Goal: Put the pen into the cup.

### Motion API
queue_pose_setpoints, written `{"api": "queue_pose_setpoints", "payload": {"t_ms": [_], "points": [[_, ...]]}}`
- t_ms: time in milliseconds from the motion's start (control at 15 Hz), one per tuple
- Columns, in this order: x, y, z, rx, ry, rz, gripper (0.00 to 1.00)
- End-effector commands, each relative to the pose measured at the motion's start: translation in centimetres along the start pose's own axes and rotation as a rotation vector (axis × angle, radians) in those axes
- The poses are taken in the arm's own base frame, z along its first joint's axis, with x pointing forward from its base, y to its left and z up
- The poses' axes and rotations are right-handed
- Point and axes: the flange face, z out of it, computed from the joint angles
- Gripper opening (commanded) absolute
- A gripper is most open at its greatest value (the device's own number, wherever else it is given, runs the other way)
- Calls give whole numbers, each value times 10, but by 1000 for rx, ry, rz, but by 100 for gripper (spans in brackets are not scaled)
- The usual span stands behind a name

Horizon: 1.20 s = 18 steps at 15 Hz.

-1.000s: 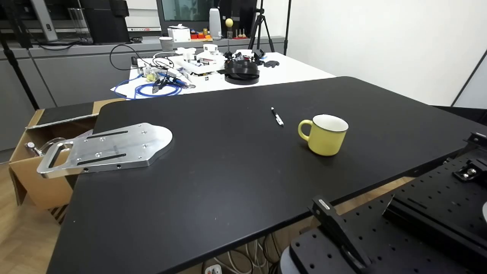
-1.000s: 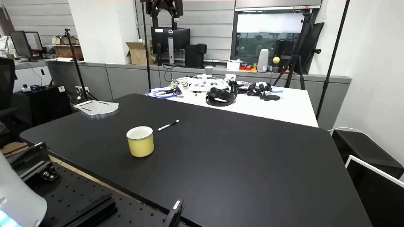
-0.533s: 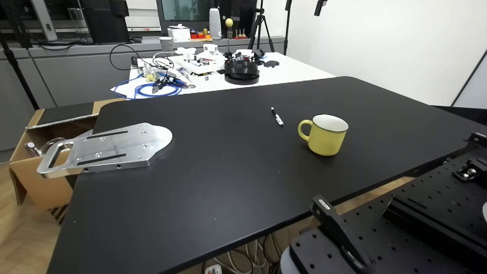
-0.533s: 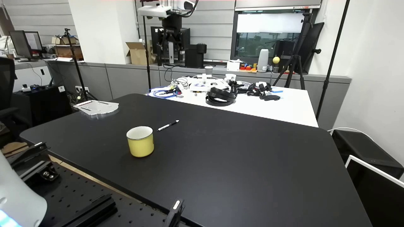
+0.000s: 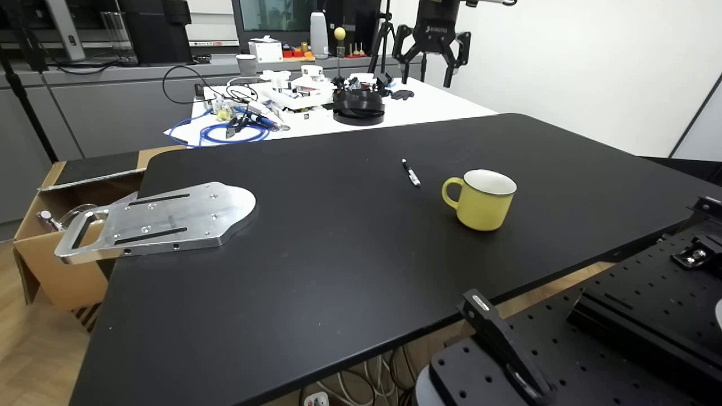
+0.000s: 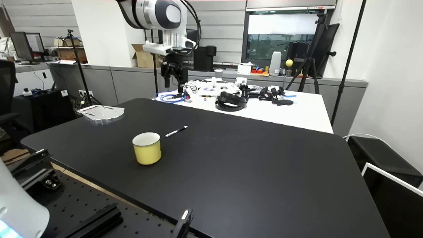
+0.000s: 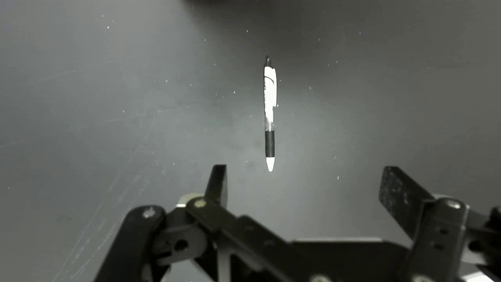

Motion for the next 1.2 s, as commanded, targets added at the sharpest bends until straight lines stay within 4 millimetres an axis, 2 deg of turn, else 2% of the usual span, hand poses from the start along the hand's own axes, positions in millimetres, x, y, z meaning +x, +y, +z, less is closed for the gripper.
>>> {"api": "queue_pose_setpoints", "payload": {"t_ms": [0,333,667,733,867,1133], "points": [[-1,-7,37,-6,1,32,100],[1,-9,88,-27,-8,25,100],[0,-1,129,-46,-58,25,100],[-6,-1,121,-40,-53,-3,100],[-6,1,131,-47,-66,0,100],[-4,0,132,-46,-63,0,100]]}}
